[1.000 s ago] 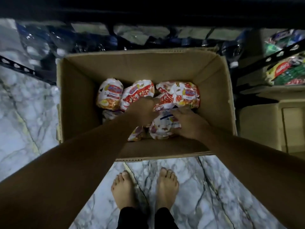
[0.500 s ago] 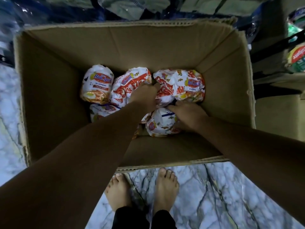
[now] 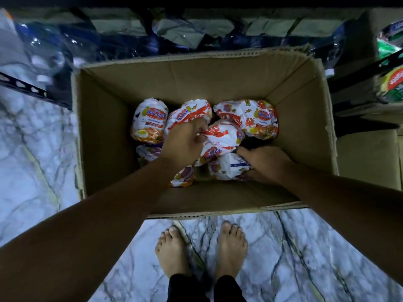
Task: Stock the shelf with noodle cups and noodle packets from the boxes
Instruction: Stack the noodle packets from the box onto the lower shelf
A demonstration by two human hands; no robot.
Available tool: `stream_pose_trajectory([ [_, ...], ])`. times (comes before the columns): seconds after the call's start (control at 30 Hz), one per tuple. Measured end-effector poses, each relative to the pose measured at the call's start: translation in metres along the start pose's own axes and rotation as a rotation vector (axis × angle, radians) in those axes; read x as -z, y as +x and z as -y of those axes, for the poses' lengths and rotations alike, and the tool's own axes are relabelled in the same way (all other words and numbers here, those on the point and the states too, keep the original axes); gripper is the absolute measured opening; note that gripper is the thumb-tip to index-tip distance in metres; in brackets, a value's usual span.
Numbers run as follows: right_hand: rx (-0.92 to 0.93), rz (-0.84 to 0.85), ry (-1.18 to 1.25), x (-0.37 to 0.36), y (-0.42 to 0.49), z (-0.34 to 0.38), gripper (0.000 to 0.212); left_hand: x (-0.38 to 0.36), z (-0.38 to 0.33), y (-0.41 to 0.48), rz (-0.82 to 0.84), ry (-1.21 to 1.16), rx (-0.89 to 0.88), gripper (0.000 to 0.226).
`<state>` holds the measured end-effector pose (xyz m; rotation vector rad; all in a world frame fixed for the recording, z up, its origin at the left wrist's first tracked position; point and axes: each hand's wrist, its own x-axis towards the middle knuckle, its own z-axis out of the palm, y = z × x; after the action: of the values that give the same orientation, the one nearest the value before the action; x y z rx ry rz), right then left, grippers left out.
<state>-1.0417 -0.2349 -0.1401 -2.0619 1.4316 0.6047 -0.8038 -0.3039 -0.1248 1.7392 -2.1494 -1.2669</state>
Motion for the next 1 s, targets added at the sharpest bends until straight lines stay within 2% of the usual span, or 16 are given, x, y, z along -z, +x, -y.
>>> stream_pose_trajectory([
  [0.2,0.004,-0.148,0.106,0.015,-0.012,0.010,0.065,0.053,-0.015,-0.031,-0.084,-0.073,-0.069,0.020],
  [0.4,-0.036,-0.190,0.204,0.014,0.010,0.022,0.052,0.070,0.009,-0.023,-0.236,0.186,-0.083,0.031],
  [0.53,-0.112,-0.099,0.230,-0.005,0.027,0.035,0.070,0.049,0.014,-0.018,-0.229,0.150,0.024,0.050],
  [0.63,-0.110,-0.006,0.188,-0.015,0.032,0.040,0.084,0.040,0.008,-0.016,-0.206,0.366,-0.070,0.065],
  [0.73,-0.136,0.020,0.121,-0.016,0.035,0.040,0.098,0.031,0.000,-0.011,-0.036,0.561,-0.048,0.072],
  [0.87,-0.147,-0.028,0.038,-0.020,0.048,0.038,0.109,0.022,-0.014,-0.004,-0.013,0.445,0.127,0.060],
  [1.0,-0.121,0.035,0.093,-0.023,0.054,0.038,0.110,0.004,-0.012,-0.001,-0.007,0.485,0.218,0.090],
])
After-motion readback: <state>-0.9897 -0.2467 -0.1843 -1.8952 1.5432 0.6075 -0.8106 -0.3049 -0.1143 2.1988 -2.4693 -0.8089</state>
